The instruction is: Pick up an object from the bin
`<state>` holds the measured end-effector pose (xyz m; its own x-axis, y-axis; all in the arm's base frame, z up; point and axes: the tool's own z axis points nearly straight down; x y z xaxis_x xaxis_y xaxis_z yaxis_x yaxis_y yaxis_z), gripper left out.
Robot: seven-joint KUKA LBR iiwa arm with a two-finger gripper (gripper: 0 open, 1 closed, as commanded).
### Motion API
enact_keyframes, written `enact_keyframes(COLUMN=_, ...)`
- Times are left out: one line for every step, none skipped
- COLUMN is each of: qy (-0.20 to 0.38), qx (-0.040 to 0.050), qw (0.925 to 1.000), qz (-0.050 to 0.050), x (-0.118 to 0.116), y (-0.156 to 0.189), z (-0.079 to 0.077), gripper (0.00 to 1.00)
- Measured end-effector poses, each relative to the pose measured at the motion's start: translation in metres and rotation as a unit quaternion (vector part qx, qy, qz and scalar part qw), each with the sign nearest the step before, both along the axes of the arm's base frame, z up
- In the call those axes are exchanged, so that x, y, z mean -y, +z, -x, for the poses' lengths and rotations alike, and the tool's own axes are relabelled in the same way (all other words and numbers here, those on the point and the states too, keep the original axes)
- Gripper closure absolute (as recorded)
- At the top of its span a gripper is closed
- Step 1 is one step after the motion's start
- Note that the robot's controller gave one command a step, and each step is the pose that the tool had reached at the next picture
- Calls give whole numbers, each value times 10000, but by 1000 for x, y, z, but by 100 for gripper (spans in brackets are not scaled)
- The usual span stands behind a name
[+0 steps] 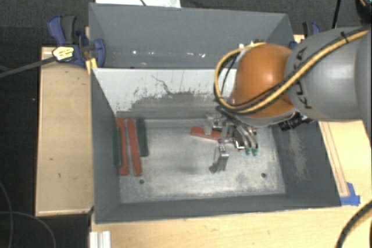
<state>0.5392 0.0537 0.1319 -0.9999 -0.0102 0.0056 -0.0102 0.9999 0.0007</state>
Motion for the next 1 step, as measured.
enact_keyframes(qy=-356, qx=30, qw=9994, qz=13, x=49, y=-58, z=-32, gripper=0)
